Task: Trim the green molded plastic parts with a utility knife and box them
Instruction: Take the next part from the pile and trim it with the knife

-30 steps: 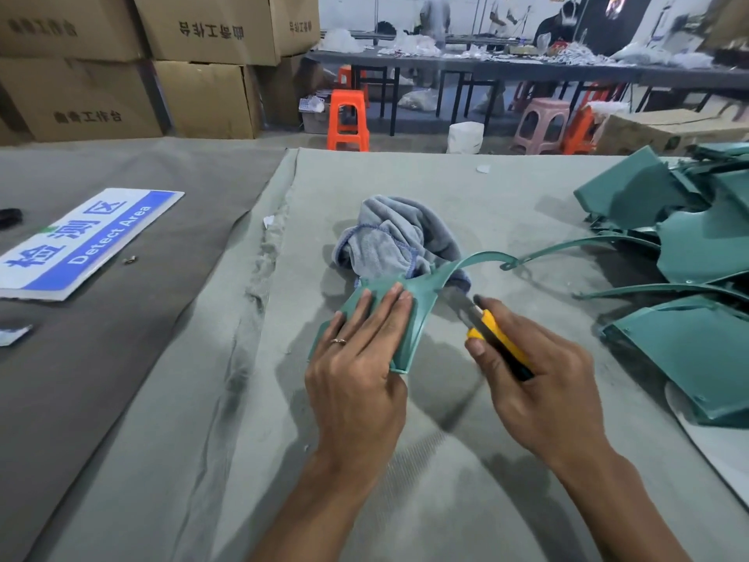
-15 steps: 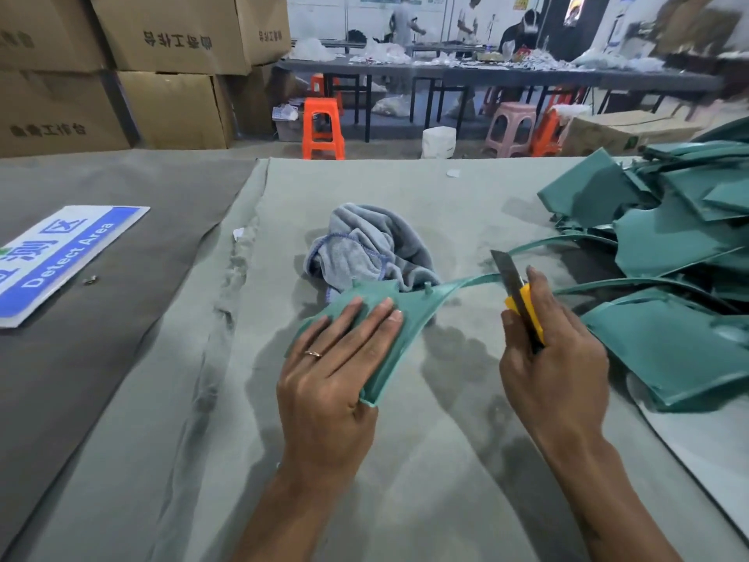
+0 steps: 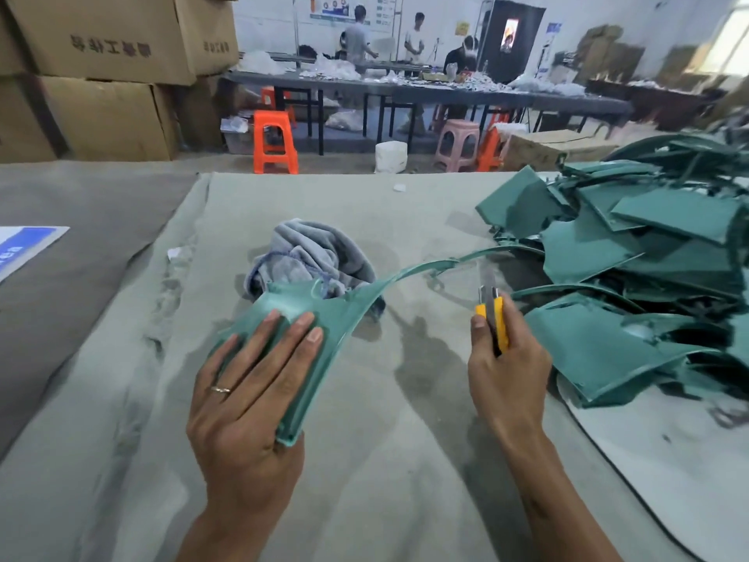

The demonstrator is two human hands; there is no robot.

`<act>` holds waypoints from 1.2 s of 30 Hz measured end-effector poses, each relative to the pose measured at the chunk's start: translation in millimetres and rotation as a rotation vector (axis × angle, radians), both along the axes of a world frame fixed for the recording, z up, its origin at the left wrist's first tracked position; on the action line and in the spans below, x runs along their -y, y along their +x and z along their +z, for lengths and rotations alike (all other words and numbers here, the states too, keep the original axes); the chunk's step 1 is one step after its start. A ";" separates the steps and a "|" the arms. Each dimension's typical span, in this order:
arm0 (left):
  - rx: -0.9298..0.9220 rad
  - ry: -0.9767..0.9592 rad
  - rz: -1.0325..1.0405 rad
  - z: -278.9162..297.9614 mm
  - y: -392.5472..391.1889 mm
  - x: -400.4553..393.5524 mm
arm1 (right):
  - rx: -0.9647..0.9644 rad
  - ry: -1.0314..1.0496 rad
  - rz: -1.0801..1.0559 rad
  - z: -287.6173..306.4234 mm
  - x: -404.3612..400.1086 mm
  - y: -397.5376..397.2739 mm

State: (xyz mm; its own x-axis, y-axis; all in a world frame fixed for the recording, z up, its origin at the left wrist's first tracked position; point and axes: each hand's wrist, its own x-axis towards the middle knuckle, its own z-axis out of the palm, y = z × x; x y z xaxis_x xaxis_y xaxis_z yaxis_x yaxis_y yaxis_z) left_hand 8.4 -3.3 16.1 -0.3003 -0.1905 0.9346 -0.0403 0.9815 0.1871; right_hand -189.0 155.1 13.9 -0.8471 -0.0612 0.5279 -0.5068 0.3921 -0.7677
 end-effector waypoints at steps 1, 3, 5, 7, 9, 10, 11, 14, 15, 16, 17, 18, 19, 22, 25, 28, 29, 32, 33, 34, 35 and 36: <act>0.002 -0.001 0.002 0.0 -0.8 -0.6 | -0.070 -0.031 0.041 2.4 0.8 2.7; 0.002 -0.018 0.001 -0.1 -2.5 -1.4 | -0.205 -0.034 0.150 -0.3 3.7 7.6; -0.004 -0.046 0.009 0.3 -3.7 -1.1 | -0.231 0.006 0.178 -4.6 6.9 5.7; -0.016 -0.040 -0.012 0.4 -4.6 0.4 | -0.091 0.074 0.102 -6.5 7.0 -4.0; -0.037 0.000 -0.061 -1.3 -4.9 2.0 | 0.122 0.156 -0.024 -6.8 -0.4 -15.2; -0.043 0.012 -0.072 -2.2 -4.9 2.4 | 0.157 0.173 -0.074 -5.9 -5.6 -18.9; -0.047 0.017 -0.073 -2.5 -4.9 2.6 | 0.120 0.147 -0.108 -4.4 -10.1 -20.4; -0.063 0.019 -0.076 -2.3 -6.7 2.2 | -0.106 -0.029 -0.016 3.6 -12.9 -10.7; -0.060 0.025 -0.077 -1.4 -6.9 1.4 | -0.165 -0.041 0.054 3.5 -10.3 -7.2; -0.057 0.029 -0.078 -0.4 -6.9 0.5 | -0.201 -0.019 0.102 0.9 -7.4 -5.9; -0.055 0.028 -0.076 0.8 -7.1 -0.6 | -0.193 0.032 0.117 -1.1 -4.6 -5.9; -0.055 0.024 -0.071 2.1 -6.4 -1.2 | -0.134 0.096 0.105 -2.9 -2.4 -8.0; -0.057 0.020 -0.072 2.9 -5.8 -1.6 | -0.045 0.161 0.064 -4.7 -2.1 -12.6; -0.064 0.007 -0.091 3.9 -4.2 -1.8 | 0.107 0.275 -0.100 -7.9 -8.0 -20.1; -0.074 -0.001 -0.076 3.2 -6.5 -5.3 | 0.055 -0.025 -0.012 1.5 -13.8 -15.4; -0.048 -0.005 0.049 4.0 -9.1 -10.0 | 0.327 -0.456 0.419 11.4 -0.8 12.0; -0.023 -0.007 0.110 4.5 -9.1 -11.4 | 0.457 -0.525 0.550 13.7 5.5 22.7; 0.103 -0.033 0.223 4.8 -8.6 -16.2 | 0.593 -0.466 0.842 11.4 22.3 53.8; 0.151 -0.045 0.224 5.0 -9.3 -18.5 | 0.584 -0.435 0.901 9.5 26.7 63.3; 0.190 -0.053 0.202 5.1 -10.8 -21.3 | 0.568 -0.416 0.924 8.0 29.4 71.0; 0.221 -0.054 0.159 5.5 -12.3 -23.3 | 0.553 -0.413 0.913 7.6 30.8 77.0; 0.244 -0.053 0.105 6.0 -14.0 -24.3 | 0.540 -0.419 0.875 7.9 31.4 81.2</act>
State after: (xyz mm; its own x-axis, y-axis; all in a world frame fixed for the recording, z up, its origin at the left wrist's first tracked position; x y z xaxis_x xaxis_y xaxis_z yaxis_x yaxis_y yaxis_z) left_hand -5.6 21.0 22.1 -0.4994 -0.1856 0.8463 -0.1800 0.9777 0.1083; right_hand -107.8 123.7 21.7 -0.7239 -0.6535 0.2213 -0.0409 -0.2795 -0.9593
